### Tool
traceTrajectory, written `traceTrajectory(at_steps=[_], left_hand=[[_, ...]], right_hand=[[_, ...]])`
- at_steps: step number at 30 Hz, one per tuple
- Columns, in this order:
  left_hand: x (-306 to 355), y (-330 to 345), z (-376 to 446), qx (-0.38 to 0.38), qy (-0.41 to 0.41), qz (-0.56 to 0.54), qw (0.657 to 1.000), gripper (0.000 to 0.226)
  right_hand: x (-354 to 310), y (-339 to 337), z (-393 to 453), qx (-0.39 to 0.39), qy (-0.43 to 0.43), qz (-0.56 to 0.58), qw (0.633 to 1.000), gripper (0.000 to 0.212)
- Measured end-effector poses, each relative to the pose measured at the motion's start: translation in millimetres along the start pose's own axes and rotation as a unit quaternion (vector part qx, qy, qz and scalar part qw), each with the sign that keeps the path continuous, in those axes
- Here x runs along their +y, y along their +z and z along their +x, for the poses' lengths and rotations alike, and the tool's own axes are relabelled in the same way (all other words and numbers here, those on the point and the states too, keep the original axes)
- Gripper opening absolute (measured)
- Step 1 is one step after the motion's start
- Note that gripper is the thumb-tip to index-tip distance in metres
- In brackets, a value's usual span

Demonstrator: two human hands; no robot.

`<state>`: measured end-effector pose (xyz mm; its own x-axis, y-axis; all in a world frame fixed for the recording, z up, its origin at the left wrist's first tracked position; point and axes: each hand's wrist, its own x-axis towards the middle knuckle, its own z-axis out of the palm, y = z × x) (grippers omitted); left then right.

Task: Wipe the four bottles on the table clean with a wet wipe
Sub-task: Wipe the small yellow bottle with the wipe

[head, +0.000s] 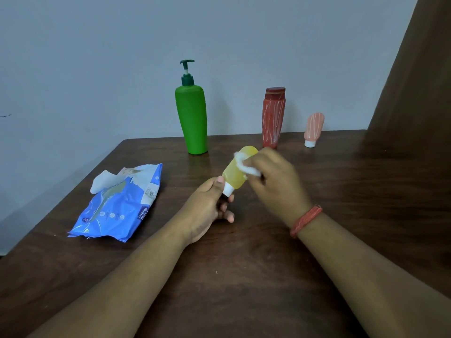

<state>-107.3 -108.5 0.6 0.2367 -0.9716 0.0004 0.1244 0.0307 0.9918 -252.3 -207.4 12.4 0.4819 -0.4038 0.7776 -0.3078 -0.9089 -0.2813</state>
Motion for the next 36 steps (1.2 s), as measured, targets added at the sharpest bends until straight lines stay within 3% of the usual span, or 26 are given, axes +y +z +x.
traceTrajectory(at_steps=[3,7,12,17,22,27,32,36], left_hand=[[1,0,0,0.008,0.007,-0.022,1.0,0.032],[1,0,0,0.013,0.011,-0.022,1.0,0.028],[-1,0,1,-0.001,-0.003,-0.018,1.0,0.036],[0,-2,0,0.0,0.004,-0.029,1.0,0.036],[-1,-1,0,-0.018,-0.006,-0.005,1.0,0.035],[-1,-1,0,-0.018,-0.009,-0.005,1.0,0.036],[-1,0,-1,-0.027,-0.006,0.028,0.999,0.035],[1,-1,-2,-0.02,-0.011,-0.01,1.0,0.035]], right_hand=[[-12,1,0,-0.079,-0.07,0.003,0.994,0.015],[-15,0,0,-0.128,-0.087,-0.007,0.988,0.015],[-1,-6,4,0.012,0.006,-0.03,0.999,0.014],[-18,3,-2,-0.055,-0.065,-0.022,0.996,0.016],[6,-8,6,0.075,0.05,-0.029,0.995,0.019],[-4,-1,2,0.015,-0.005,-0.016,1.0,0.022],[13,-9,9,0.123,0.141,0.002,0.982,0.018],[6,-1,4,0.085,0.091,0.032,0.992,0.02]])
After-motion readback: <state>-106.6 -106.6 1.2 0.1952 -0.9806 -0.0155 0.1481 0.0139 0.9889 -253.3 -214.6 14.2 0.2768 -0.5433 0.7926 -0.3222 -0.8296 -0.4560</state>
